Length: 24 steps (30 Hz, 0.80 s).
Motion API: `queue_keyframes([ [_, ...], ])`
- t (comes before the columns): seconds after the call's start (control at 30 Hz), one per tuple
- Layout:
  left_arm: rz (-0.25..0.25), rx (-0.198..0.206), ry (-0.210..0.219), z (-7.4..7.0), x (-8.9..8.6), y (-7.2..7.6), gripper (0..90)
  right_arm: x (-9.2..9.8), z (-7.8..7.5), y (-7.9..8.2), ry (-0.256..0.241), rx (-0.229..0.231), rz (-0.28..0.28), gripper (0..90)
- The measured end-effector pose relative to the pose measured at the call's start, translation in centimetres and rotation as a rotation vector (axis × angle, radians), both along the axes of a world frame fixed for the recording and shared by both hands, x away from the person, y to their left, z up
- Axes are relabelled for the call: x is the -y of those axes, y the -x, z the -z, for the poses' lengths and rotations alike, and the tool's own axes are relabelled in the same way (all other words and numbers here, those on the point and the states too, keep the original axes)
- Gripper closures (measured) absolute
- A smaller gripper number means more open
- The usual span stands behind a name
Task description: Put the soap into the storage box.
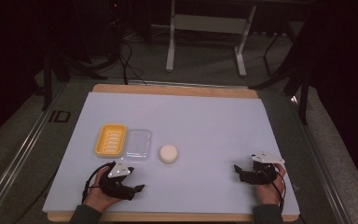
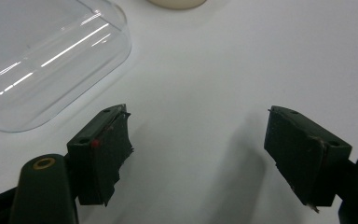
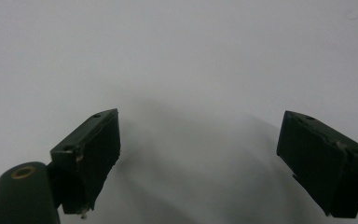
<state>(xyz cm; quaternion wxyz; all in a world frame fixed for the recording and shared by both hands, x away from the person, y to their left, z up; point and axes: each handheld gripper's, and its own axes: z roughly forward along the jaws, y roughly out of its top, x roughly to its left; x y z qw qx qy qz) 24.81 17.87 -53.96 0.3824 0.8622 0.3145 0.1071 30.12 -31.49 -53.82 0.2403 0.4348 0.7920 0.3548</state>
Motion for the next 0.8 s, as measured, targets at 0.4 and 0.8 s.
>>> queue_keyframes([
  [0.4,0.021,0.004,-0.008,-0.8,0.1,-0.2,23.7,0.3,-0.1,0.6,-0.03,0.054,-0.021,13.4],
  [0.8,0.061,0.028,-0.082,-2.0,0.9,-1.4,23.6,0.0,-0.1,0.8,0.001,0.082,-0.027,13.8],
])
